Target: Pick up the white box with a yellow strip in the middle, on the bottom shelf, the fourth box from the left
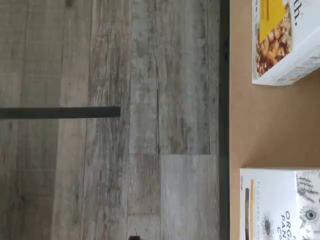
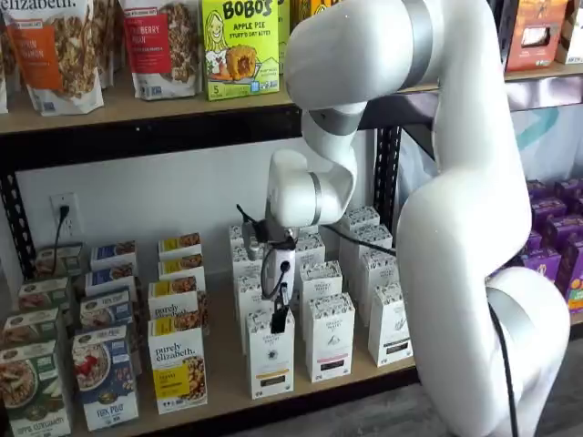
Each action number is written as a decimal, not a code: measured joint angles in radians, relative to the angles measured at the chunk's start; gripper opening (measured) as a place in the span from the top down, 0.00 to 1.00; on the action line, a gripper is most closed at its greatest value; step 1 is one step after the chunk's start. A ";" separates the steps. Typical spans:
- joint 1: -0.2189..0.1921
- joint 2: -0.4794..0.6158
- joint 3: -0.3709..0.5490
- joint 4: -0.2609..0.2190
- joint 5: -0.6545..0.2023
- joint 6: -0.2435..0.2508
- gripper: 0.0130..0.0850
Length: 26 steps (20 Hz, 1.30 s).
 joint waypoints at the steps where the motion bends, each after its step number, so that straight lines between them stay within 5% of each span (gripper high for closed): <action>1: -0.001 0.002 -0.007 0.000 0.012 -0.001 0.00; 8: -0.009 0.056 -0.100 -0.027 0.075 0.022 0.00; 26: -0.022 0.232 -0.243 -0.044 -0.023 0.018 0.00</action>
